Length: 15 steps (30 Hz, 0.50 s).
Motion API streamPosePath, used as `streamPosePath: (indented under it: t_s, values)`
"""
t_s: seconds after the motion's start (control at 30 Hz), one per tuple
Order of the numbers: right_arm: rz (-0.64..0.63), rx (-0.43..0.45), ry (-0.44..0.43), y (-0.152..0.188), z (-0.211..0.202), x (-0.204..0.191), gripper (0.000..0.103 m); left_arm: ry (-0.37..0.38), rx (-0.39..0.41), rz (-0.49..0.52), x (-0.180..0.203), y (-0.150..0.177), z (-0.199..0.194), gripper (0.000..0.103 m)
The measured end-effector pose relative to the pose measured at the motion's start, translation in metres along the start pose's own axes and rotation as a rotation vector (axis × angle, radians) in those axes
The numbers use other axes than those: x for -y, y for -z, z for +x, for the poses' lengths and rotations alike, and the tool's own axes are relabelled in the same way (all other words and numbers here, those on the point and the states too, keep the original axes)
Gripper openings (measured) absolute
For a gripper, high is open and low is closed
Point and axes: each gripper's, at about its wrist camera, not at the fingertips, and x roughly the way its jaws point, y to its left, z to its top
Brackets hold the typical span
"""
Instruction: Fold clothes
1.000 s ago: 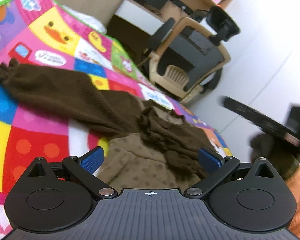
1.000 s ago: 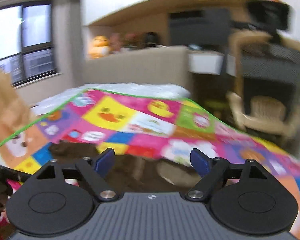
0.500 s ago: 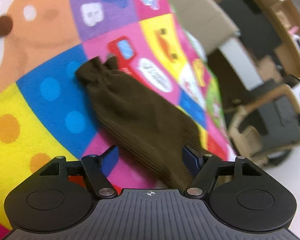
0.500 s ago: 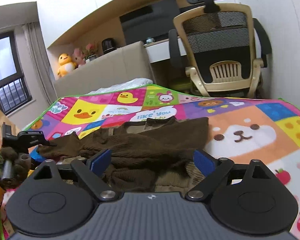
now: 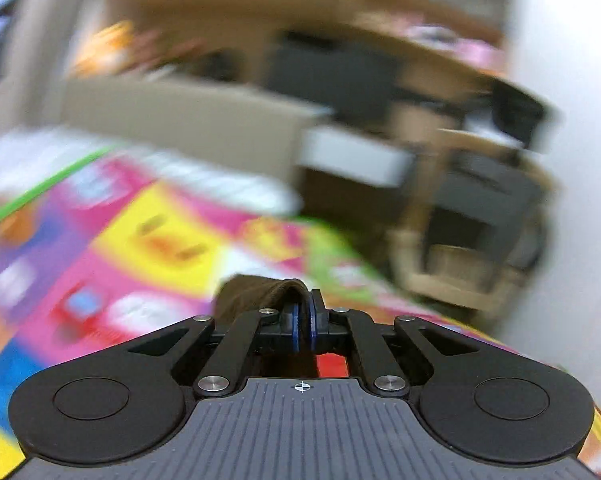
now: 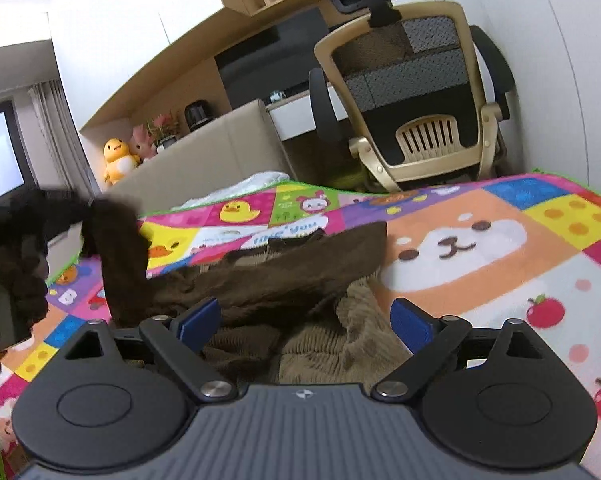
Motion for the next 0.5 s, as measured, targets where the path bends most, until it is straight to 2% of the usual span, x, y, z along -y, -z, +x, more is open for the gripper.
streamPosePath:
  t_s: [0.07,0.13,0.17,0.2,0.23,0.27,0.37,0.47,0.5]
  values:
    - [-0.008,-0.004,-0.004,0.000,0.000,-0.002,0.094,0.134,-0.014,0.082,0.037,0.006,-0.002,0.006]
    - [-0.003,-0.008,-0.018,0.000,0.000,-0.001,0.099,0.271,-0.096,0.157,0.064,0.023,0.001,0.009]
    - [-0.003,-0.013,-0.025,0.001,0.000,-0.002,0.101,0.340,-0.151,0.192,0.075,0.035,0.004,0.018]
    - [-0.004,-0.019,-0.032,0.001,0.000,-0.002,0.101,0.401,-0.208,0.236,0.085,0.047,0.006,0.024]
    - [-0.009,-0.025,-0.033,0.001,0.001,-0.004,0.101,0.434,-0.257,0.292,0.093,0.060,0.007,0.034]
    - [-0.015,-0.031,-0.034,0.002,0.002,-0.005,0.102,0.447,-0.287,0.342,0.097,0.071,0.005,0.049]
    - [-0.032,-0.043,-0.041,0.001,0.003,-0.009,0.102,0.432,-0.318,0.439,0.098,0.094,-0.008,0.076]
    - [-0.080,-0.052,-0.052,-0.009,0.003,-0.021,0.102,0.382,-0.324,0.422,0.081,0.101,-0.022,0.092]
    - [-0.119,-0.053,-0.046,-0.015,0.004,-0.029,0.102,0.359,-0.330,0.401,0.073,0.103,-0.026,0.094]
